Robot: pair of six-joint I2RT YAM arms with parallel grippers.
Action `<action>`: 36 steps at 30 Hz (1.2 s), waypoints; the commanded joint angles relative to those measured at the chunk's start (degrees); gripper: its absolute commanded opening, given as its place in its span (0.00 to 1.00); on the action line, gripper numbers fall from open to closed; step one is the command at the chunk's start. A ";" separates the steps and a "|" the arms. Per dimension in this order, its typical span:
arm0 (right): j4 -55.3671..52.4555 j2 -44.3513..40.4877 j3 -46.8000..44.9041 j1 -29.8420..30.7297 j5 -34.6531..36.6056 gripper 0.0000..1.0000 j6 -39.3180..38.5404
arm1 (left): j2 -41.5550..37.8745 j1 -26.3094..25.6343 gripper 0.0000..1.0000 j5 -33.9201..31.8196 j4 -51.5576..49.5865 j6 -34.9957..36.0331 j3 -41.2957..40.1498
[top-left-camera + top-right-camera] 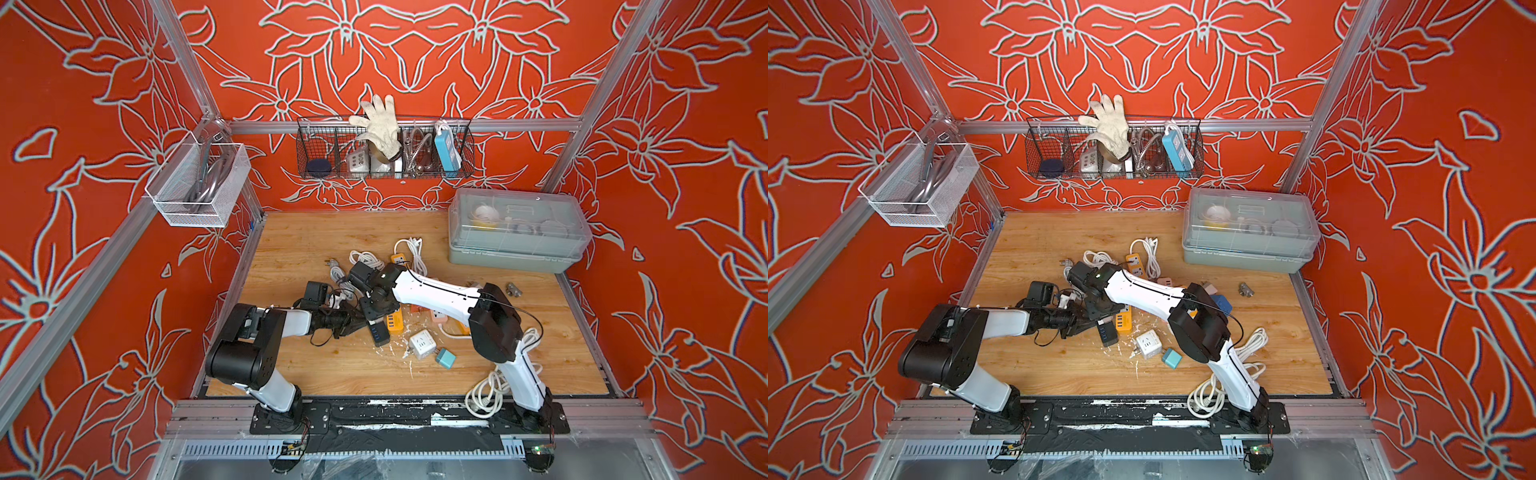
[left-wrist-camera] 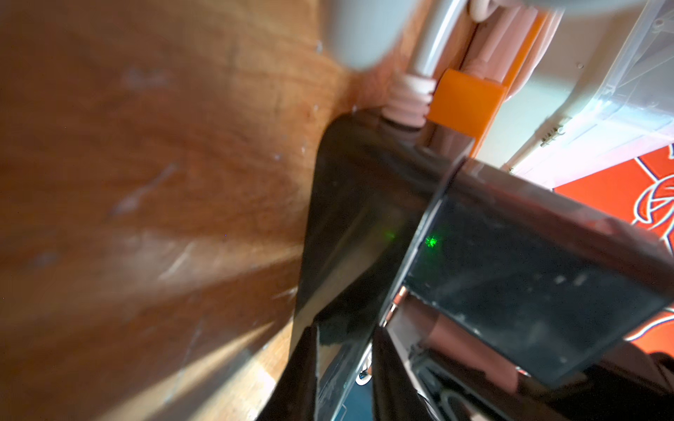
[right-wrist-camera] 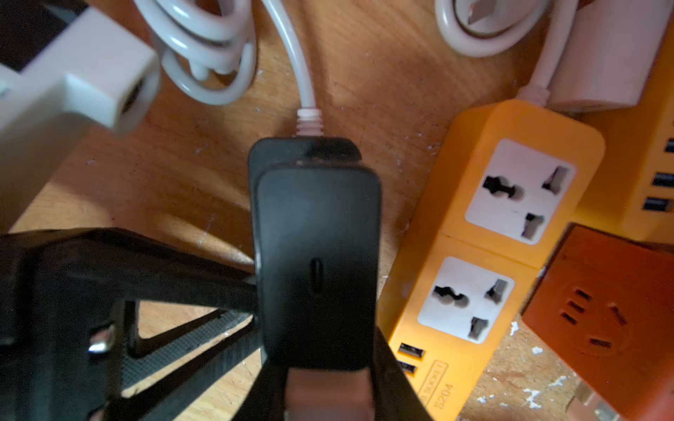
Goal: Pull the plug off the socket
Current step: Remove the plug from the socket.
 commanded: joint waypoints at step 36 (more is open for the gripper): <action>53.25 -56.63 -59.47 -18.04 -28.71 0.11 10.84 | -39.02 -3.54 0.62 -16.89 -43.52 20.59 13.57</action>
